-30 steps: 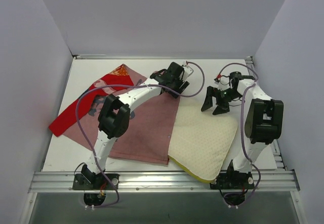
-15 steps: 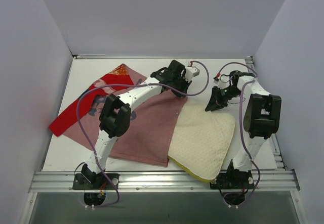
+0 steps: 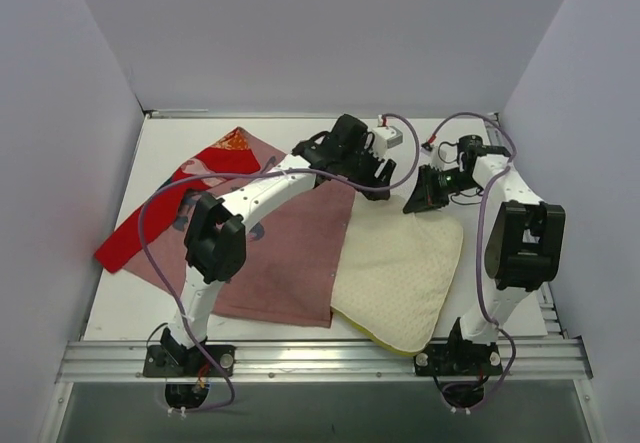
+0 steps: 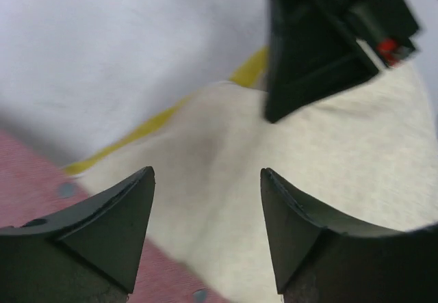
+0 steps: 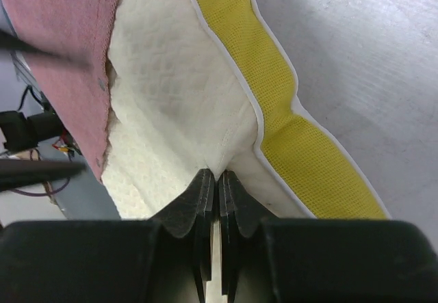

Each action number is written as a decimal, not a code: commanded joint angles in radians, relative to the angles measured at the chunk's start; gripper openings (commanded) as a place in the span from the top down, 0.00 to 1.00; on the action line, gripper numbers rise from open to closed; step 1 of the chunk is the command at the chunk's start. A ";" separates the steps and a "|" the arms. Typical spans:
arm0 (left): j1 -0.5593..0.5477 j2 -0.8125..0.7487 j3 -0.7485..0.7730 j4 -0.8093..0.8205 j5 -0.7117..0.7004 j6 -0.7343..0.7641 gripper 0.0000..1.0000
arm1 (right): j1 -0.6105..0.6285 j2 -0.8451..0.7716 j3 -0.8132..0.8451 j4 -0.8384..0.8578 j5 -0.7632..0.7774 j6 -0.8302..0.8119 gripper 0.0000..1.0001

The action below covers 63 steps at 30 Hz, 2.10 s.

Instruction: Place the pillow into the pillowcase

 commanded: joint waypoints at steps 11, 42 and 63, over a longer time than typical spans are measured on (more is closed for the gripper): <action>0.080 0.183 0.220 -0.033 -0.520 0.125 0.19 | 0.020 -0.150 -0.120 -0.064 -0.014 -0.135 1.00; -0.006 0.053 0.124 0.370 0.405 -0.405 1.00 | -0.061 -0.218 -0.068 0.022 -0.160 -0.032 1.00; 0.081 -0.088 0.001 0.331 0.123 -0.393 1.00 | -0.063 -0.517 -0.094 0.097 -0.353 -0.265 1.00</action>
